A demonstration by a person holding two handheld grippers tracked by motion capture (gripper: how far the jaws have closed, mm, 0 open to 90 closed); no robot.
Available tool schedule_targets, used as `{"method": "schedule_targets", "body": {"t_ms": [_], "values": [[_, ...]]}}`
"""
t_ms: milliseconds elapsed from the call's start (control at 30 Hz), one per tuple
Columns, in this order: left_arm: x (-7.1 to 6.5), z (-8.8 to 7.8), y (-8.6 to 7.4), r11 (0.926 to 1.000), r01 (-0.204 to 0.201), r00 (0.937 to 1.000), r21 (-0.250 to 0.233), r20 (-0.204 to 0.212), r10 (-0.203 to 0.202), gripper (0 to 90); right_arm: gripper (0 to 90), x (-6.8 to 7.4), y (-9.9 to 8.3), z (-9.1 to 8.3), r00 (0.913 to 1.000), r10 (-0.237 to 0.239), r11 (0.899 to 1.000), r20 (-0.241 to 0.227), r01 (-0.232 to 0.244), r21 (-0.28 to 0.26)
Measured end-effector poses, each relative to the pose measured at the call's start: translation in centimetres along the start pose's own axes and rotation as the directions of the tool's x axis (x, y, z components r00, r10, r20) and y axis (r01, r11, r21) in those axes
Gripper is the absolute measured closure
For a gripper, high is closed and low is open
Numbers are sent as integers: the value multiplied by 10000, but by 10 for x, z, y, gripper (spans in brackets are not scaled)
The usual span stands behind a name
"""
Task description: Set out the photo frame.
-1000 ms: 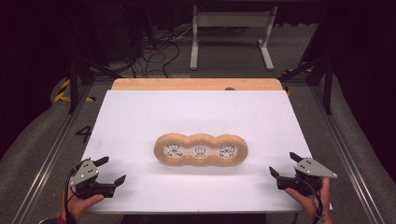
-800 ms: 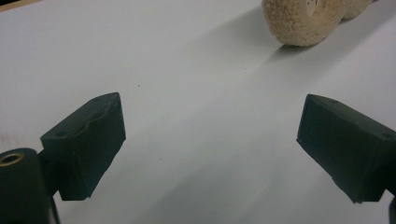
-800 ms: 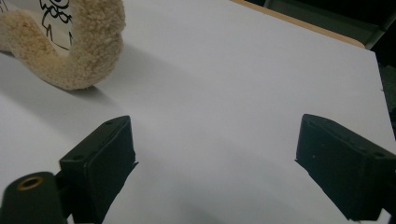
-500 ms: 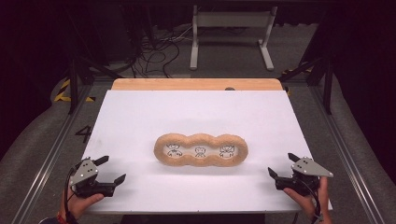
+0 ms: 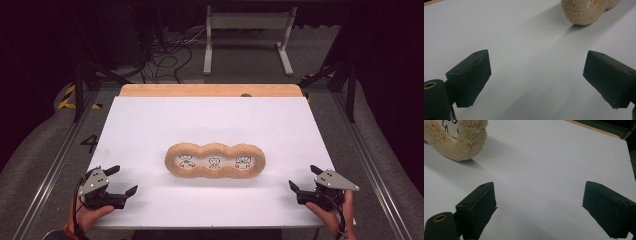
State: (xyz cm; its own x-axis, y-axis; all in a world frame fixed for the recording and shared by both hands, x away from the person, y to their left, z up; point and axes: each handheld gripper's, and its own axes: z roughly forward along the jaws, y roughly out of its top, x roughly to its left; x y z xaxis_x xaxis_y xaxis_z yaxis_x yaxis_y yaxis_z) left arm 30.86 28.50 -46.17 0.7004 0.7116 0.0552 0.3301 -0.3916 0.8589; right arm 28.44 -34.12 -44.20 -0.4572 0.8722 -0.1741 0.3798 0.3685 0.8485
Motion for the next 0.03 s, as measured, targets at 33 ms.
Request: {"method": "schedule_targets", "body": {"t_ms": [33], "values": [[0,0,0,10000,-12,10000,13,8,12,81,112,0,0,0,10000,6,10000,-14,-6,11]]}}
